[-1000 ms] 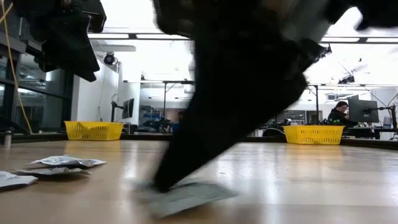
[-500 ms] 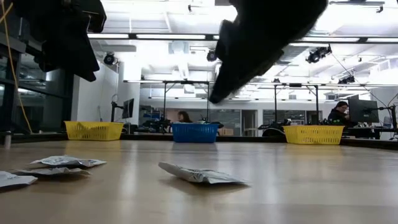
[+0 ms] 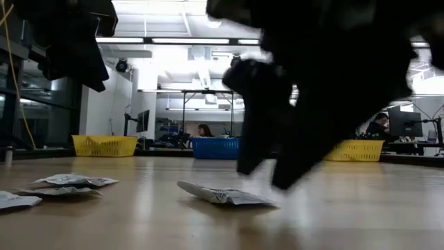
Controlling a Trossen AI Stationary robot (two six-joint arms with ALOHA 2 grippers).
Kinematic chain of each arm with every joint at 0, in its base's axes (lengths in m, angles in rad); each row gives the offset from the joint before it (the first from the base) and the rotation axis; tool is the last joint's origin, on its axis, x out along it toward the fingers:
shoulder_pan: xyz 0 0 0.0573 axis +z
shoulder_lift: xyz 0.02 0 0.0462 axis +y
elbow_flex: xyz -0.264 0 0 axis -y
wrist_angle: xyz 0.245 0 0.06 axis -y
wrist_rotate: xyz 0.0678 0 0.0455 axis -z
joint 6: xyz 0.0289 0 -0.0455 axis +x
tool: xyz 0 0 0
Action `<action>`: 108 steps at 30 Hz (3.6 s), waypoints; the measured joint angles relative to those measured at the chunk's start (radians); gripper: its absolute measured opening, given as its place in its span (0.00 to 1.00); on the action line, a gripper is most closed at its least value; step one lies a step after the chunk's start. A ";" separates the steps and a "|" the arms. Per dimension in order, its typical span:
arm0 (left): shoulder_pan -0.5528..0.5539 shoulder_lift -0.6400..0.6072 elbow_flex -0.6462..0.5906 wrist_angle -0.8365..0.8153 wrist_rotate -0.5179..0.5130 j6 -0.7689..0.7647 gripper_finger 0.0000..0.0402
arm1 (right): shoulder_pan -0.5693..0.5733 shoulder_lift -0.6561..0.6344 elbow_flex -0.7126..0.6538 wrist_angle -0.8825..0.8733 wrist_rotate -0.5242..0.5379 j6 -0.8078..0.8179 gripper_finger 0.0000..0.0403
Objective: Pick & Place First Aid Supplies
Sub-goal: Put the gray towelette pack into the left yellow bin
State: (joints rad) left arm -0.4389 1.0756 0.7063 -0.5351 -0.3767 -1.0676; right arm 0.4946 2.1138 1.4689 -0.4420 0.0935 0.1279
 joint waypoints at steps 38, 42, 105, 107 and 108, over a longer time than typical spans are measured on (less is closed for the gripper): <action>0.000 0.000 0.000 0.039 0.001 -0.010 0.33 | -0.075 0.040 -0.004 0.035 -0.073 0.265 0.01; 0.000 0.000 0.000 0.140 0.003 -0.011 0.33 | -0.077 -0.026 -0.007 0.010 0.081 0.254 0.01; 0.178 0.053 -0.004 0.466 -0.007 -0.218 0.01 | -0.265 -0.258 0.002 0.153 0.321 0.034 0.16; 0.196 0.051 -0.002 0.458 -0.007 -0.212 0.01 | -0.265 -0.259 0.003 0.118 0.327 0.084 0.23; 0.205 0.051 -0.002 0.447 -0.008 -0.208 0.01 | -0.266 -0.262 0.003 0.096 0.326 0.119 0.26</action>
State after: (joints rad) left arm -0.2342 1.1269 0.7048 -0.0882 -0.3843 -1.2759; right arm 0.2289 1.8516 1.4715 -0.3460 0.4193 0.2469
